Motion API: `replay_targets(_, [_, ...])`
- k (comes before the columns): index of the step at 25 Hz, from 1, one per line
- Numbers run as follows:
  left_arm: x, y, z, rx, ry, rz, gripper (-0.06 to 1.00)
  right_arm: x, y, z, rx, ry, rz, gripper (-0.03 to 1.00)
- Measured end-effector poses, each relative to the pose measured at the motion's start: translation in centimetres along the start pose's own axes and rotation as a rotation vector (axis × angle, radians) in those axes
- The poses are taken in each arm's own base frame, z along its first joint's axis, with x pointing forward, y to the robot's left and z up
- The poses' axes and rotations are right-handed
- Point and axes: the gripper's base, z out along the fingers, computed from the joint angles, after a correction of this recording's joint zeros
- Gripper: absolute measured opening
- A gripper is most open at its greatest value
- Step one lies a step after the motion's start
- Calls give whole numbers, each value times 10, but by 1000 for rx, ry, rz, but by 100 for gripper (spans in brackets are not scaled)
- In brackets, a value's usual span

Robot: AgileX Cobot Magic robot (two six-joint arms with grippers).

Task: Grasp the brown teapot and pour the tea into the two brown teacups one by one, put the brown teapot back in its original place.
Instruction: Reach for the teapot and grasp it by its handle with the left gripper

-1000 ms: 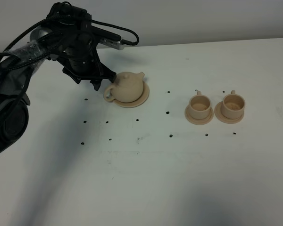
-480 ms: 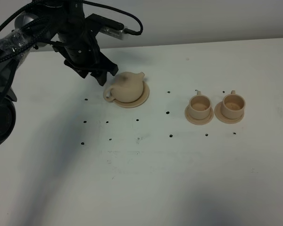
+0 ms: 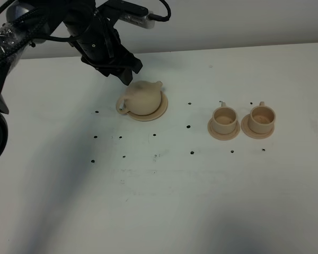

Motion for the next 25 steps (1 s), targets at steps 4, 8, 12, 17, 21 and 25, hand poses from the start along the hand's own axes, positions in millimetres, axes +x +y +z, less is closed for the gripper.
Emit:
replay_targets(4, [14,-7,8,13,67,32,53,0,0,0,0,0,0,49])
replay_targets(8, [30,-7,8,4,120,38,53,0,0,0,0,0,0,49])
replay_targets(12, [39,-9,8,3,152,49,53,0,0,0,0,0,0,49])
replay_targets(17, [46,-6,13,-20,192,158,53,0,0,0,0,0,0,49])
replay_targets(21, [47,0,13,-74,219,299,53,0,0,0,0,0,0,49])
replay_targets(25, [47,2,12,-88,230,369,53,0,0,0,0,0,0,49])
